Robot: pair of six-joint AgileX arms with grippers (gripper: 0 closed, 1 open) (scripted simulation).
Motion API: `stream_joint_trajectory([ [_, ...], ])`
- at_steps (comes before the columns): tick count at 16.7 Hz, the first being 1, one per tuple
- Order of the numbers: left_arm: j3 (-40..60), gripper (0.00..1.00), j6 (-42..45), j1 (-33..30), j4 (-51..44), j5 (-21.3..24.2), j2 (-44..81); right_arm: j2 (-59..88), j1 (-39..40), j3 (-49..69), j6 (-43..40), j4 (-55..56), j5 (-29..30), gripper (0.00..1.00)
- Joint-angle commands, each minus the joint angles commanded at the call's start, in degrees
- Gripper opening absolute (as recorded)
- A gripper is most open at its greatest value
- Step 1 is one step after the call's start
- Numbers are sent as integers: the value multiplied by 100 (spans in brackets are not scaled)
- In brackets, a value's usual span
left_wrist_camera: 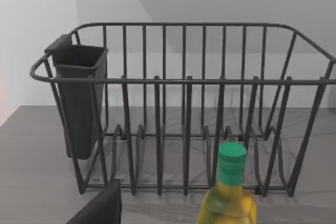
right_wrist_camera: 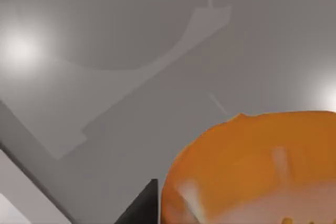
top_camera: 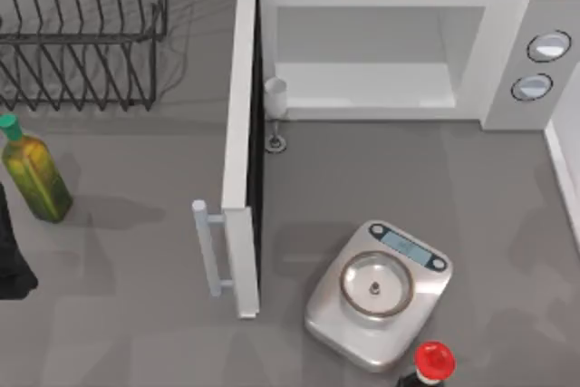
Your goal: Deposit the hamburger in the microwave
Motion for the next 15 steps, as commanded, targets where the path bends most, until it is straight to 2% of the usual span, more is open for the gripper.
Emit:
stream_joint_trajectory([
  [9,0,100,0,0,0,0,0,14,77,213,127,-22,67,0],
  [15,0,100,0,0,0,0,0,1279,658,734,1270,1786,718,0],
])
